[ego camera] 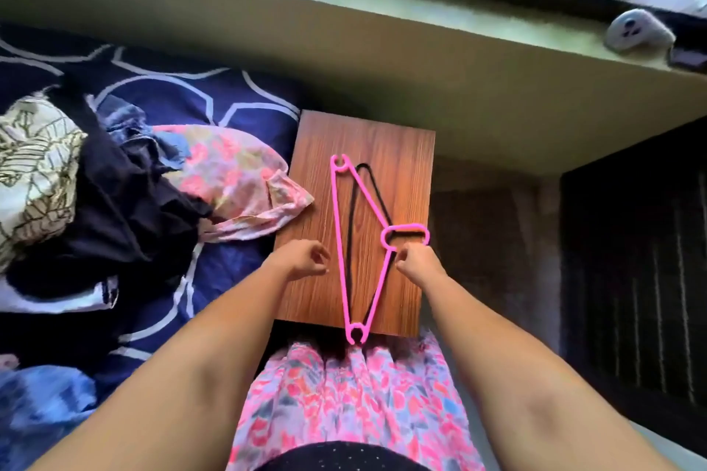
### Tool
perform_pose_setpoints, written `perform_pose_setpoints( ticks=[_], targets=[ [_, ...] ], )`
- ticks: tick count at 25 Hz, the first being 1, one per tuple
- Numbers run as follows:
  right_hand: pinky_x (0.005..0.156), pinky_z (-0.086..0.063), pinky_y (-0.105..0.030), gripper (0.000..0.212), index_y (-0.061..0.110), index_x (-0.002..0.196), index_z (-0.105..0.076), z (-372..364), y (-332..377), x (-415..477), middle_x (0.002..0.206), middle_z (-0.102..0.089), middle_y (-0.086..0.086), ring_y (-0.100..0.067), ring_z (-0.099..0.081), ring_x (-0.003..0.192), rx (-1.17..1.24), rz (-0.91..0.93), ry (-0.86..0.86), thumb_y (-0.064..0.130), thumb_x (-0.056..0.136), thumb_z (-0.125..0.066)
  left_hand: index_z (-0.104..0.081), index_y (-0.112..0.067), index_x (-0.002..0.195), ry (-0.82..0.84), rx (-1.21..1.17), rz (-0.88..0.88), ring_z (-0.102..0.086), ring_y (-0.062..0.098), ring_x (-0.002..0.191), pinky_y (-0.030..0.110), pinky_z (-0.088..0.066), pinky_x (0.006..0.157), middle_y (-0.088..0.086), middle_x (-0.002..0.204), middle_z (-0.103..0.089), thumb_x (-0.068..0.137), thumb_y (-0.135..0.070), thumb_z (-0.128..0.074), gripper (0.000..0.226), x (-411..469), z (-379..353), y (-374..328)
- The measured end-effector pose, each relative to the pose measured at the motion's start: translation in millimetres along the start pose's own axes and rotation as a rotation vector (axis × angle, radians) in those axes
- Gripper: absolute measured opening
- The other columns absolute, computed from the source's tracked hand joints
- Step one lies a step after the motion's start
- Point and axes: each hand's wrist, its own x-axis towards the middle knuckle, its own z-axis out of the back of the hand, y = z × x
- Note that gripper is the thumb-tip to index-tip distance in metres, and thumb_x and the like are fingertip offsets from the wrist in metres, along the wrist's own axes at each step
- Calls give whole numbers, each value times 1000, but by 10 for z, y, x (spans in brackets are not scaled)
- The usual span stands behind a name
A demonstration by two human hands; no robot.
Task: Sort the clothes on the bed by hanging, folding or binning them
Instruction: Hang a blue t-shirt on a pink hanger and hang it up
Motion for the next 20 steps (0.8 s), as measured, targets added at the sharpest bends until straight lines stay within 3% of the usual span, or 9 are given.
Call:
perform_pose_setpoints(
  ticks=[6, 11, 14, 20],
  targets=[
    [82, -47, -35, 30, 15, 108, -66, -500, 94, 322, 110, -63, -11, -32, -59, 106, 175, -298, -65, 35, 86, -65, -69, -15, 106, 94, -5, -38, -62, 12, 86, 17, -42, 75, 1, 92, -70, 78, -19, -76, 29, 146, -115, 328],
    [83, -54, -40, 20, 11, 105, -64, -613, 228, 416, 106, -64, -12, -33, -63, 98, 238, -447, -165, 23, 89, -63, -67, -25, 99, 124, -22, 15, -61, 8, 83, 25, -49, 86, -12, 84, -65, 77, -25, -78, 25, 99, -71, 615],
    [81, -56, -40, 23, 9, 104, -63, -516, 256, 351, 102, -66, -13, -33, -64, 94, 282, -437, -138, 24, 87, -67, -67, -25, 100, 106, -36, 21, -60, 8, 81, 25, -48, 85, -10, 84, -65, 76, -26, -79, 27, 22, -8, 653],
    [85, -53, -38, 25, 7, 110, -64, -87, 284, 117, 114, -62, -15, -35, -61, 104, 178, -337, -139, 20, 89, -61, -67, -18, 105, 18, -98, -8, -60, 8, 81, 20, -47, 78, -8, 85, -64, 77, -20, -77, 30, -146, 160, 357]
  ],
)
